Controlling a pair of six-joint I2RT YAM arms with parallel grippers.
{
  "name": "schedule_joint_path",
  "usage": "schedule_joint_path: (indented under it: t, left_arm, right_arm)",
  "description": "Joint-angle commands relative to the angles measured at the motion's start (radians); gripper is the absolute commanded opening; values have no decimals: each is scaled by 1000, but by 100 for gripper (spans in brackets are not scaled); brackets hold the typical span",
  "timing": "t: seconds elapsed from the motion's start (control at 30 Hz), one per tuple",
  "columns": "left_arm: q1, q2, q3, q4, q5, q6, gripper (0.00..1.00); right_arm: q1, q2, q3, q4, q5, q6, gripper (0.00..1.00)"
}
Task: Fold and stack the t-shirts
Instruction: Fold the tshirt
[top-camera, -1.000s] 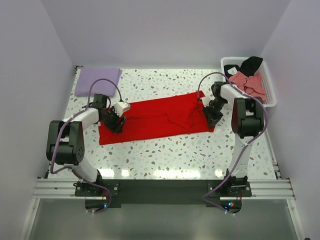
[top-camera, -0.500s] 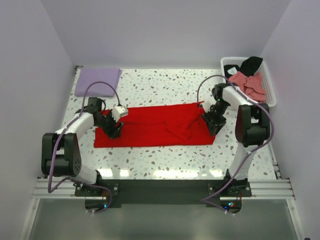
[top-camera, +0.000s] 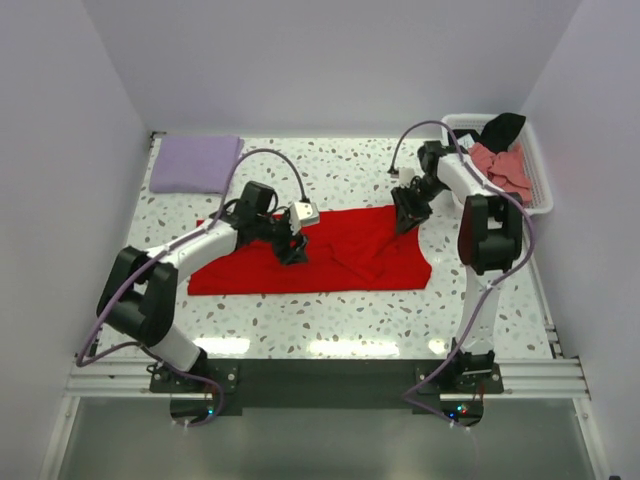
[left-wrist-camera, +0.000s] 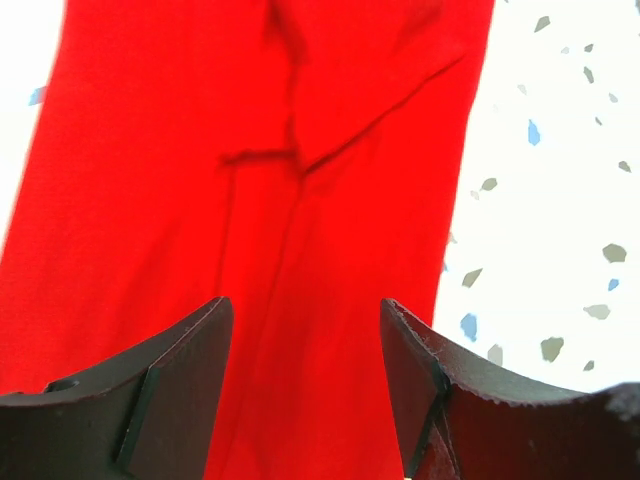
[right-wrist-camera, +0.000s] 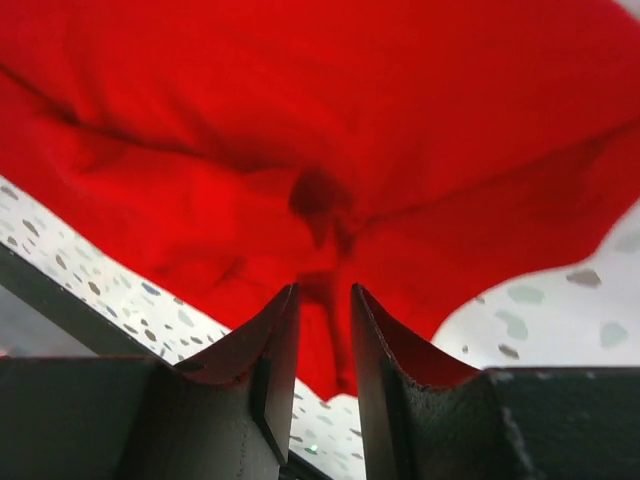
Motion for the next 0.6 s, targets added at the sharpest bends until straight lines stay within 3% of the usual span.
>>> schedule_joint_path:
  t: [0.0,0.57]
  left_arm:
    - [-33,25,47,115,4,-85,65]
    - [-43,23,24,109,-14,-79,66]
  right_arm:
    - [18,42,23,29,-36,78,31]
    - [18,85,-42,7,2,83,31]
